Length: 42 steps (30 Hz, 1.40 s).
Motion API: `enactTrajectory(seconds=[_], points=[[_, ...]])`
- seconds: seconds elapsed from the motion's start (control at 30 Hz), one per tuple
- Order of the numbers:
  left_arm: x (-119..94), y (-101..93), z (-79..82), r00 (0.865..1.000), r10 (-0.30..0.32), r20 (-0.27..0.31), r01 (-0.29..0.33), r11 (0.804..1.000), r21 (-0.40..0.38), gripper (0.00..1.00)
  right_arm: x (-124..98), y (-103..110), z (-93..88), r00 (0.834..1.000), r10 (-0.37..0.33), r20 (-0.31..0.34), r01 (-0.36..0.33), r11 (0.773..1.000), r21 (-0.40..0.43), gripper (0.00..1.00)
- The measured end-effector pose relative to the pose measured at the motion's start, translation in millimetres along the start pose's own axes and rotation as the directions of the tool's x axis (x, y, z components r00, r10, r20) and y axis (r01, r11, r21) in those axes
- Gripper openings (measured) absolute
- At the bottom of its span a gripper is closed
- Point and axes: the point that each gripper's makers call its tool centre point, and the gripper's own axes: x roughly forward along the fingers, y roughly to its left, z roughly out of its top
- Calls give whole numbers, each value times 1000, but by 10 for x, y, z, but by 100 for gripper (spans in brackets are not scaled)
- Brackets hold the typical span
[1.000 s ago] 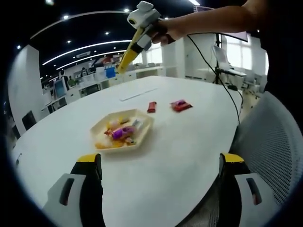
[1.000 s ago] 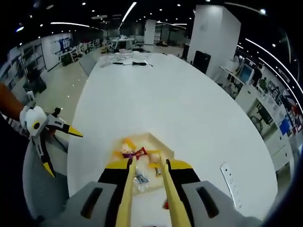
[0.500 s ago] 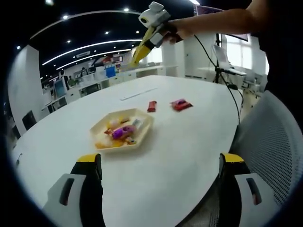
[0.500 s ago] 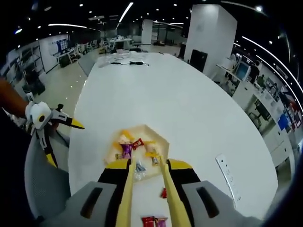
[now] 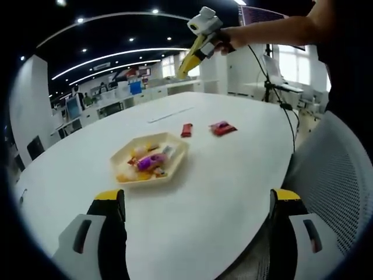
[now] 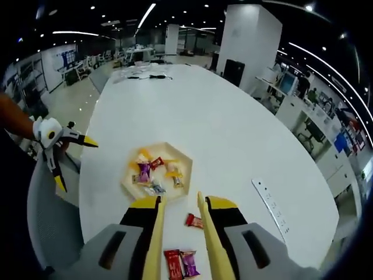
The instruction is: Place the target food into the container with the food tongs after gripping and lifting it, then release it inside without dropping or visibly crushing the food.
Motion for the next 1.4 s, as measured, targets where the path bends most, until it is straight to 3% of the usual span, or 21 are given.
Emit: enactTrajectory(seconds=[0.37, 0.5, 0.73, 0.77, 0.8, 0.87, 1.17, 1.4], points=[[0, 8, 6, 1000, 3, 2, -3, 1000, 1, 99, -141, -175, -390, 999, -32, -12, 33, 998, 50, 30], [-1, 10, 13, 1000, 2, 4, -2, 1000, -4, 99, -222, -213, -477, 999, -45, -14, 45, 998, 33, 30], [-5, 29, 23, 1000, 9, 12, -9, 1000, -12, 99, -331, -225, -691, 999, -30, -15, 30, 1000, 0, 30], [-5, 29, 27, 1000, 8, 14, -8, 1000, -14, 99, -337, -207, -700, 1000, -7, 19, 7, 1000, -10, 30], [-6, 25, 32, 1000, 7, 16, -7, 1000, -14, 99, -346, -193, -741, 1000, 9, 29, -10, 999, 39, 30], [-4, 25, 31, 1000, 7, 17, -6, 1000, -14, 99, -363, -208, -795, 1000, 0, 27, 0, 1000, 14, 30], [-4, 10, 37, 1000, 0, 16, 0, 1000, -17, 99, -288, -166, -1025, 1000, 9, 14, -9, 1000, 8, 30], [-2, 14, 37, 1000, -3, 18, 3, 1000, -23, 99, -114, -129, -1343, 999, 19, -45, -19, 1000, -14, 30]])
